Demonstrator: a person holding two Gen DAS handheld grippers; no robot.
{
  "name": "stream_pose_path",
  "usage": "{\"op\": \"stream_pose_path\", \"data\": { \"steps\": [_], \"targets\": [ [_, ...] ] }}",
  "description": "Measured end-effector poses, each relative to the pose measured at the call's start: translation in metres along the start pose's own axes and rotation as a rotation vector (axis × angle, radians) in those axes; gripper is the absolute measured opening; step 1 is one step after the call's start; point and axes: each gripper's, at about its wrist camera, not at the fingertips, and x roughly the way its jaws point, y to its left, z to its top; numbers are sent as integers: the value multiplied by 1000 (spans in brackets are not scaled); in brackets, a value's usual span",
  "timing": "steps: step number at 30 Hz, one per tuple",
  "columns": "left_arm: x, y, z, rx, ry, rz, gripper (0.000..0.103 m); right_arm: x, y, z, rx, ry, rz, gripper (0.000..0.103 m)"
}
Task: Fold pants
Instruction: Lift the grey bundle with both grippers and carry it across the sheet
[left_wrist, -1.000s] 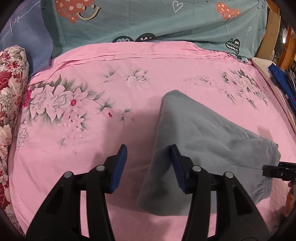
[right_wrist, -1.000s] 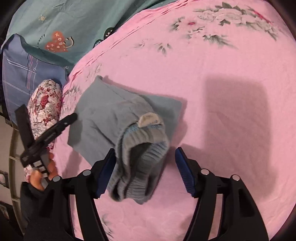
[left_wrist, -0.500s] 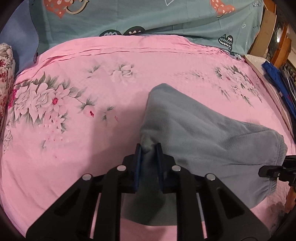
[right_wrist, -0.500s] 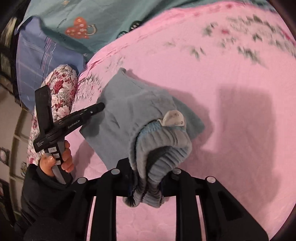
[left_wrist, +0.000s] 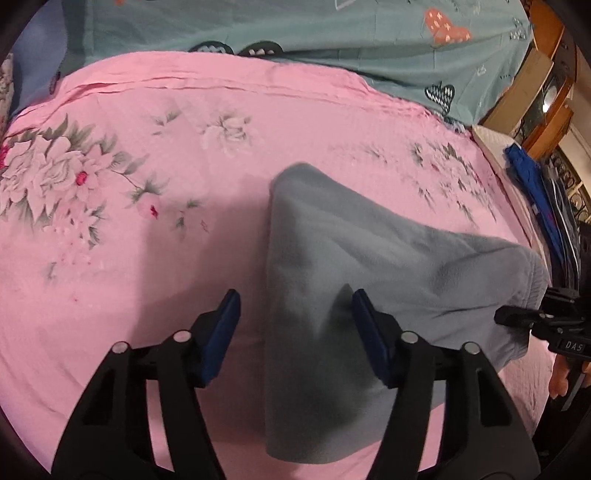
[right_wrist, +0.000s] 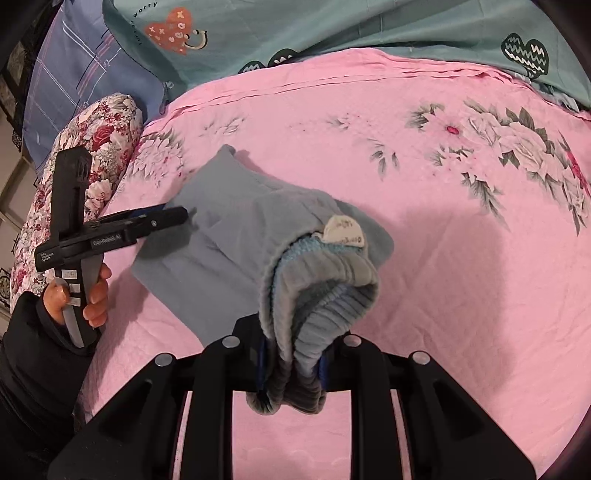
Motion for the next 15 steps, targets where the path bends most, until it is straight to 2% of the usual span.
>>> {"op": "stream_pose_path", "data": {
  "steps": [3, 5, 8, 15],
  "targets": [
    [6, -9, -1, 10, 6, -1, 41, 0, -12, 3, 7, 1, 6, 20],
    [6, -4, 0, -37, 10, -48, 20, 1, -19, 4, 5, 4, 8, 20],
    [5, 4, -1, -133, 15, -129, 15, 5, -26, 3, 2, 21, 10, 20],
    [-18, -3, -5, -221, -55, -182, 14, -13, -24, 13, -23, -27, 36, 20]
  ]
}}
